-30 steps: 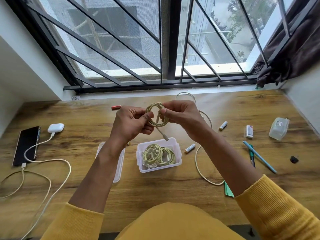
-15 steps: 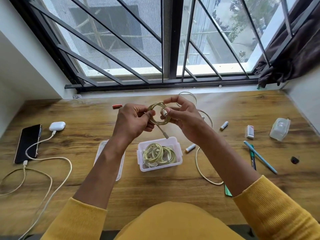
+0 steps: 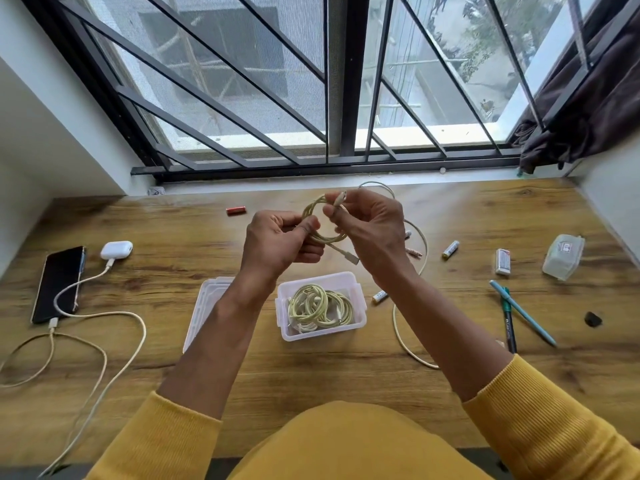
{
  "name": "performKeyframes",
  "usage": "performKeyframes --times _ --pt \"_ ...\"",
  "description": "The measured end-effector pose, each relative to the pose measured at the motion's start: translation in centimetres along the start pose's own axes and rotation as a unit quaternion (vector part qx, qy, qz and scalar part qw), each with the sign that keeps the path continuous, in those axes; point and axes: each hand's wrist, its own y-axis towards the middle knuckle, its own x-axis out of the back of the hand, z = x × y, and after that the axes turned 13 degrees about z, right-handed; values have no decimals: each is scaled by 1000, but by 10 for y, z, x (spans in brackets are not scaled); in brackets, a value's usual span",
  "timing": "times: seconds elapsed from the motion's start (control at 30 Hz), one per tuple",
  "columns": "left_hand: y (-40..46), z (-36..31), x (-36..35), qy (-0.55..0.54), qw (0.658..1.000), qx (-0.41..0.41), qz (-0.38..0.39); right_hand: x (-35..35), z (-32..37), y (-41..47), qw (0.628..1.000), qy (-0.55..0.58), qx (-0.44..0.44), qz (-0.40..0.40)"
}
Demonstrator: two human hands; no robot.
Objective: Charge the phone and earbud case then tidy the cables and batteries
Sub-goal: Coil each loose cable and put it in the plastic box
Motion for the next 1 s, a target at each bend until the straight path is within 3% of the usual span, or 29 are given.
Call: performKeyframes --times 0.17,0.57,0.8,1.0 --pt "0 -5 1 -80 996 24 -16 -2 3 0 999 35 -1 -3" --pt "9 -17 13 -149 983 50 -98 2 15 10 987 96 10 126" --pt "7 -22 9 -100 991 -29 -79 5 17 9 942 312 -108 64" --pt "8 -13 7 -38 989 -39 -136 5 8 6 931 322 -165 42"
